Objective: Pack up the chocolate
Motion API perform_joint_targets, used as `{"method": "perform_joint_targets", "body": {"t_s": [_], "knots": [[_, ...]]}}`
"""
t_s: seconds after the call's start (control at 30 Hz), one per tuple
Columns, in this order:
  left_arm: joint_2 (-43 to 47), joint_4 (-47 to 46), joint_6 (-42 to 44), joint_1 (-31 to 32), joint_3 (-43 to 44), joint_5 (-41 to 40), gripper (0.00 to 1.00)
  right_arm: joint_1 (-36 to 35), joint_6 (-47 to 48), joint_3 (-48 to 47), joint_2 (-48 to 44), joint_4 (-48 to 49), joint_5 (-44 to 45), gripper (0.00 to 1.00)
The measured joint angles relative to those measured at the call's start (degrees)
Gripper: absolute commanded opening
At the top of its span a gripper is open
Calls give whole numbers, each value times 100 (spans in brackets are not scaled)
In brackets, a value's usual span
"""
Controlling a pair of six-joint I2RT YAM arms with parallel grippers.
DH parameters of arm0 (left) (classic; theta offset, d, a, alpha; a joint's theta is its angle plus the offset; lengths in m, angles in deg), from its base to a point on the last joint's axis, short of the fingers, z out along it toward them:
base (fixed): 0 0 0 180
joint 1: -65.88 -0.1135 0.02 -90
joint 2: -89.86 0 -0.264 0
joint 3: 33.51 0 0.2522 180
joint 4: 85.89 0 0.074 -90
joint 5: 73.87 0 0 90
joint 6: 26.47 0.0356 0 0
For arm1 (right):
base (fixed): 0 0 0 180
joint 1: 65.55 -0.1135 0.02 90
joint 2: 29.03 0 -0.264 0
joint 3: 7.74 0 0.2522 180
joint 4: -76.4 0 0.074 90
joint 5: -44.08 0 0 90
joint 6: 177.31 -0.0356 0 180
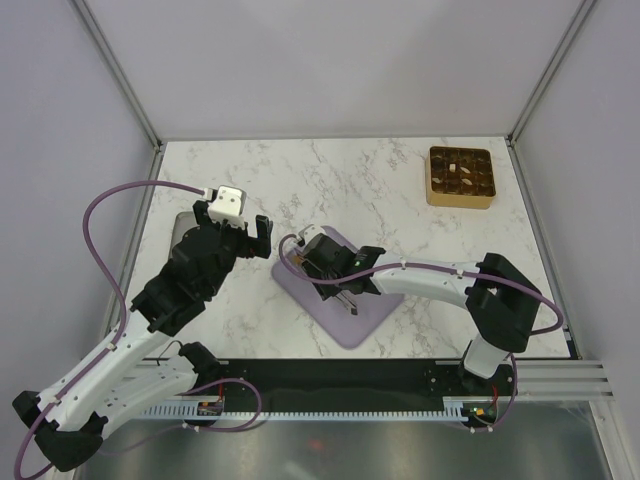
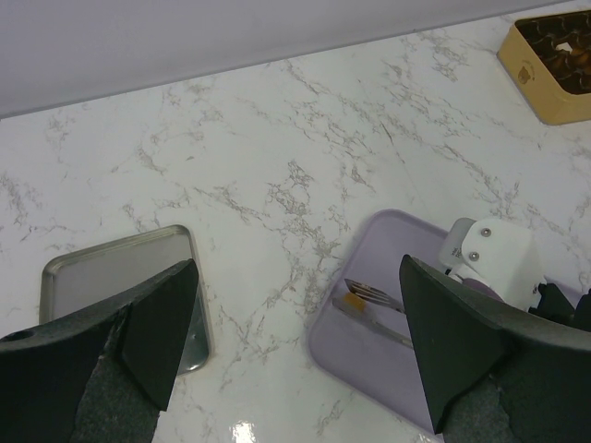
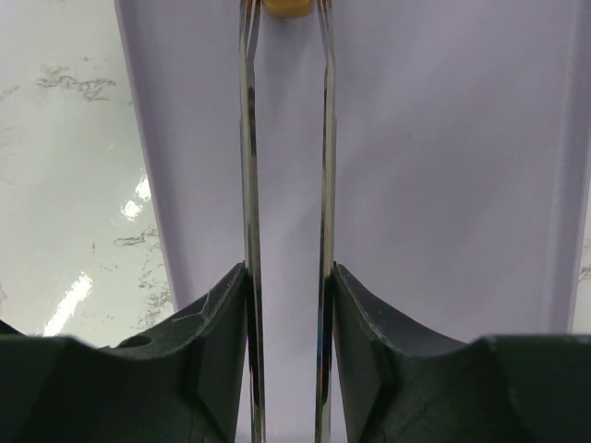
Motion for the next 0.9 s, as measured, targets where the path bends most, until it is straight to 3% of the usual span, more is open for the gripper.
{"method": "perform_joint_targets", "body": {"t_s": [0.57, 0.9], "knots": [[0, -2, 0, 0, -11, 0, 98, 46, 42, -22, -780, -852, 431, 43], [0, -2, 0, 0, -11, 0, 98, 590, 0, -149, -968, -1102, 216, 45]]}}
